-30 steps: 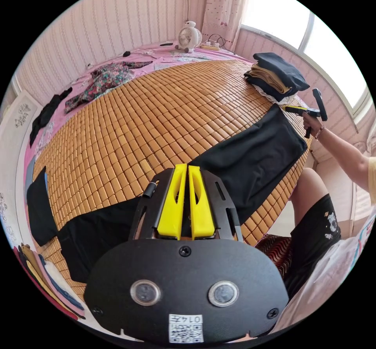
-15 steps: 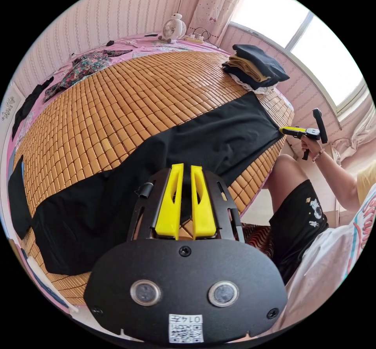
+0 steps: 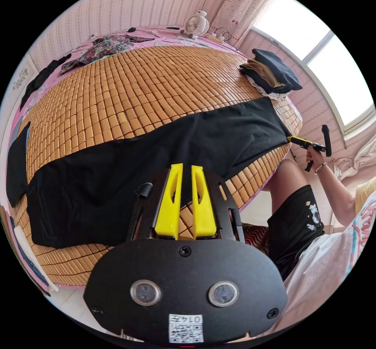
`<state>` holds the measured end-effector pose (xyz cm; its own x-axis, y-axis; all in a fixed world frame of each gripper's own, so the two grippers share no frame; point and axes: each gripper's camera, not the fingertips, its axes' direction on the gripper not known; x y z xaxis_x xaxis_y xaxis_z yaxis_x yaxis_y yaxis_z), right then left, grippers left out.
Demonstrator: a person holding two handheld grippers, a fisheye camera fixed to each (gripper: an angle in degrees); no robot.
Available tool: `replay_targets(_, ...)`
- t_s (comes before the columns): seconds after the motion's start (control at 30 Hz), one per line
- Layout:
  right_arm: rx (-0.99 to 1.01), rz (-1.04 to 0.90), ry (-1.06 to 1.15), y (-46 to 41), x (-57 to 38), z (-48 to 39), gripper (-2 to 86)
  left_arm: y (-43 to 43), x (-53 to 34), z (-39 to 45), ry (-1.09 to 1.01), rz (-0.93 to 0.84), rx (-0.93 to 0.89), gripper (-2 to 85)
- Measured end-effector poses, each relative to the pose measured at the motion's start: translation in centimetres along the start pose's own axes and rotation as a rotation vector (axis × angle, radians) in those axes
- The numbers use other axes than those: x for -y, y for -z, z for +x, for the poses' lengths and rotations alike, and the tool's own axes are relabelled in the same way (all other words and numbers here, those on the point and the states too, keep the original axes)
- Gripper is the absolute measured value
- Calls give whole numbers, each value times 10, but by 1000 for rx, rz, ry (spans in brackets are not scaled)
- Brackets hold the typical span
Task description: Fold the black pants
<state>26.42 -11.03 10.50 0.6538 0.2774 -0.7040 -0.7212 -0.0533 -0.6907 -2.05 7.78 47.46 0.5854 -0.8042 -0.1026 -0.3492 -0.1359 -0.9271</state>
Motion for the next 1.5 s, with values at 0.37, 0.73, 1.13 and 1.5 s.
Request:
replay_targets(0.37, -271, -95, 53, -17, 59, -34, 52, 92, -91, -98, 189, 149, 125, 59)
replay_targets(0.73, -86, 173, 567, 13, 129, -266, 71, 183, -193, -199, 197, 245, 352, 90)
replay_targets(1.13, 720, 57, 1362, -92, 177, -743, 125, 188, -207, -355, 394, 135, 365, 107)
replay_targets(1.5, 714, -377, 1407, -185, 210, -878, 55, 205, -228, -386, 389, 147, 281, 123)
